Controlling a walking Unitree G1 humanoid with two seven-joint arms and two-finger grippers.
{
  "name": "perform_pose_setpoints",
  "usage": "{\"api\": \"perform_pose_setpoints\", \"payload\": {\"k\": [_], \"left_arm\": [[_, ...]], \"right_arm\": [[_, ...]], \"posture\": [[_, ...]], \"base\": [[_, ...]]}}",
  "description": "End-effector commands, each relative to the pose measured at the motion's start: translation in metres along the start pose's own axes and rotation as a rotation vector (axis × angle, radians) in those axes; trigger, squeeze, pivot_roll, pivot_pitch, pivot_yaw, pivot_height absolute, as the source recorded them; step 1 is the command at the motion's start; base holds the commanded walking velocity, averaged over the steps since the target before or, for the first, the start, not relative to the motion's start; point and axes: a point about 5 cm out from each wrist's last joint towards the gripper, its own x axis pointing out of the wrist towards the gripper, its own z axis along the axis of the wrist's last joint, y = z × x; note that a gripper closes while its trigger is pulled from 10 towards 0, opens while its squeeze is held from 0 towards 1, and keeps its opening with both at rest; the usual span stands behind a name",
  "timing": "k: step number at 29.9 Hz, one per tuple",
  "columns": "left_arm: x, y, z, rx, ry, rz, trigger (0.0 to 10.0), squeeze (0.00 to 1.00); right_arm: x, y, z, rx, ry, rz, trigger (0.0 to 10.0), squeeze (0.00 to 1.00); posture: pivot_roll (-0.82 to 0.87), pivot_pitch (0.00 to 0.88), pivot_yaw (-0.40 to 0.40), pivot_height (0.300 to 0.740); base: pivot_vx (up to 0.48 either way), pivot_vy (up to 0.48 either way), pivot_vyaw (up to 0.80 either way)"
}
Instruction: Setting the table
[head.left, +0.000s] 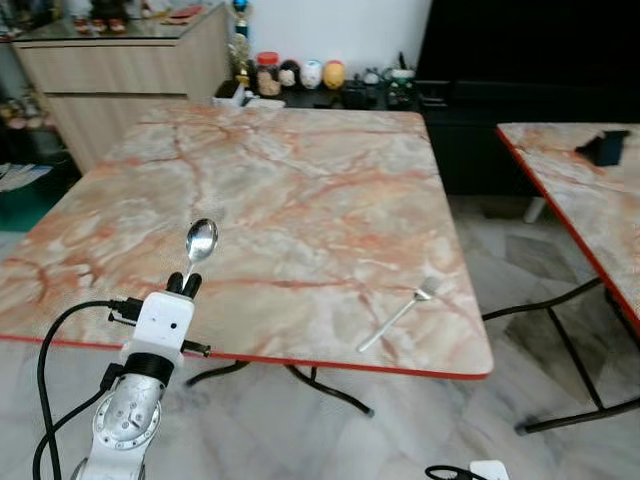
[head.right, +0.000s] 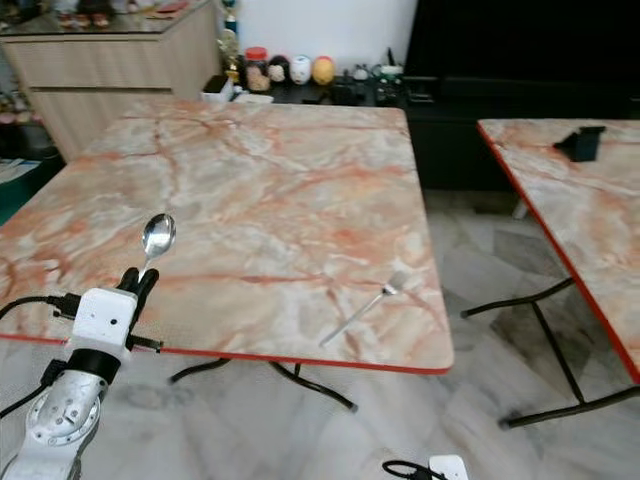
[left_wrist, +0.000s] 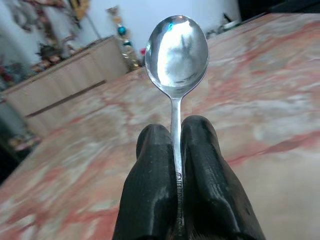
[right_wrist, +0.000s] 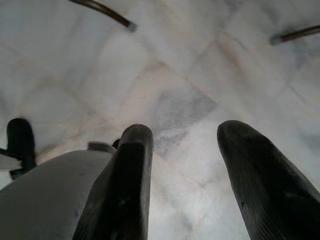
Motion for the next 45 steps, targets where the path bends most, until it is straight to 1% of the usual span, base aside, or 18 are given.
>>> {"api": "perform_pose_setpoints", "payload": {"k": [1, 3, 14, 33, 45], "left_arm": [[0.003, 0.001, 0.0, 0.002, -0.009, 0.006, 10.0, 0.0], [0.003, 0.001, 0.001, 0.001, -0.01, 0.006, 10.0, 0.0], [0.006, 0.001, 0.001, -0.008, -0.009, 0.018, 10.0, 0.0], [0.011, 0.004, 0.008, -0.025, -0.022, 0.052, 10.0, 0.0], [0.015, 0.005, 0.01, -0.026, -0.033, 0.061, 10.0, 0.0]], "right_arm": [[0.0, 0.0, -0.001, -0.006, 0.006, 0.006, 10.0, 0.0], [0.0, 0.001, -0.002, -0.022, 0.014, 0.013, 10.0, 0.0], [0.0, 0.002, -0.002, -0.005, 0.006, 0.018, 10.0, 0.0], [0.001, 0.001, 0.001, -0.009, 0.007, 0.023, 10.0, 0.0], [0.001, 0.001, 0.001, -0.008, 0.007, 0.021, 10.0, 0.0]], "posture": [[0.02, 0.0, -0.001, 0.732], [0.02, 0.0, 0.0, 0.732], [0.02, 0.0, 0.003, 0.732], [0.02, 0.0, -0.001, 0.732], [0.02, 0.0, -0.001, 0.732]], "base": [[0.0, -0.277, 0.0], [0.0, -0.276, 0.0], [0.0, -0.278, 0.0], [0.0, -0.278, 0.0], [0.0, -0.367, 0.0]]}}
